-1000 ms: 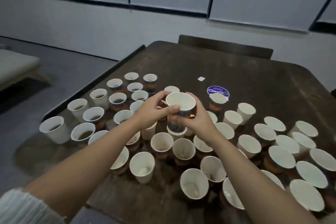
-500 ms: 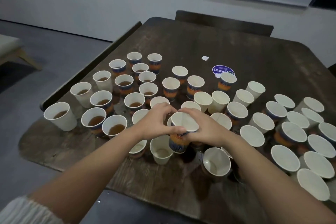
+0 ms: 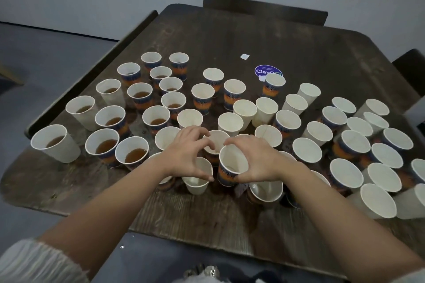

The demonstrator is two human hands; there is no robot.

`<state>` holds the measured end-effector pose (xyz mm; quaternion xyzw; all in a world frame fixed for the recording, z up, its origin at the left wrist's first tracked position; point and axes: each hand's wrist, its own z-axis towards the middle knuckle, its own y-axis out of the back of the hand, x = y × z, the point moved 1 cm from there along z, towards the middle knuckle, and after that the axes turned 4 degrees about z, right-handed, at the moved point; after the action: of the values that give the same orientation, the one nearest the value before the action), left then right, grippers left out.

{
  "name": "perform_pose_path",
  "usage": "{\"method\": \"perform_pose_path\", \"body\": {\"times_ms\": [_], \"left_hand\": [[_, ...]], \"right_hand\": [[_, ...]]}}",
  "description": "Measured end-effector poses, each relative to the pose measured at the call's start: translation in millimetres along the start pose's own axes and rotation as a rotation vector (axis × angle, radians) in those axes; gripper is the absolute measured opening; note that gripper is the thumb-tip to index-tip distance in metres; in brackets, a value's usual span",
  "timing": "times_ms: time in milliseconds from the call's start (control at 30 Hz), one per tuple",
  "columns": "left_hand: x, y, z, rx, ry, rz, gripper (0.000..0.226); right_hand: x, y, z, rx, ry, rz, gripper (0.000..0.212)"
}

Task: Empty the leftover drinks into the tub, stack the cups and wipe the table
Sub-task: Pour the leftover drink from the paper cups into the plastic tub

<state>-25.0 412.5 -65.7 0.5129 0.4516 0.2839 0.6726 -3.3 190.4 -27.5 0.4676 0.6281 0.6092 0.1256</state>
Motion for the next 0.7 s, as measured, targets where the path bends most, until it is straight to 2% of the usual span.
{"method": "perform_pose_path", "body": {"times_ms": [133, 267, 367, 467, 533, 600, 667, 700], "left_hand": [[4.0, -2.8, -1.0, -0.017, 0.002, -0.004, 0.081], [5.3, -6.7, -3.4, -0.028, -0.003, -0.002, 0.077], [7.8, -5.5, -5.6, -0.037, 0.012, -0.014, 0.080], [10.9, 5.2, -11.6, -0.076, 0.094, -0.115, 0.089], [16.5, 13.0, -16.3, -0.115, 0.173, -0.154, 0.081], [26.7, 19.7, -22.1, -0.188, 0.254, -0.152, 0.064], [37.7, 26.5, -29.0, -0.253, 0.340, -0.143, 0.041], [42.6, 32.3, -34.8, -0.255, 0.389, -0.140, 0.040]], "right_hand": [[-4.7, -17.7, 2.0, -0.028, 0.055, -0.207, 0.091], [-6.4, -25.7, 6.0, -0.008, 0.058, -0.315, 0.100], [-9.9, -27.1, 7.7, 0.006, 0.075, -0.275, 0.109], [-7.8, -17.2, 8.3, -0.063, 0.098, -0.102, 0.112], [-2.0, -6.7, 13.7, -0.165, 0.113, 0.038, 0.101], [10.1, 4.2, 26.7, -0.269, 0.125, 0.123, 0.080], [25.1, 11.6, 45.3, -0.294, 0.137, 0.156, 0.061], [34.7, 13.7, 56.8, -0.284, 0.154, 0.154, 0.052]]}}
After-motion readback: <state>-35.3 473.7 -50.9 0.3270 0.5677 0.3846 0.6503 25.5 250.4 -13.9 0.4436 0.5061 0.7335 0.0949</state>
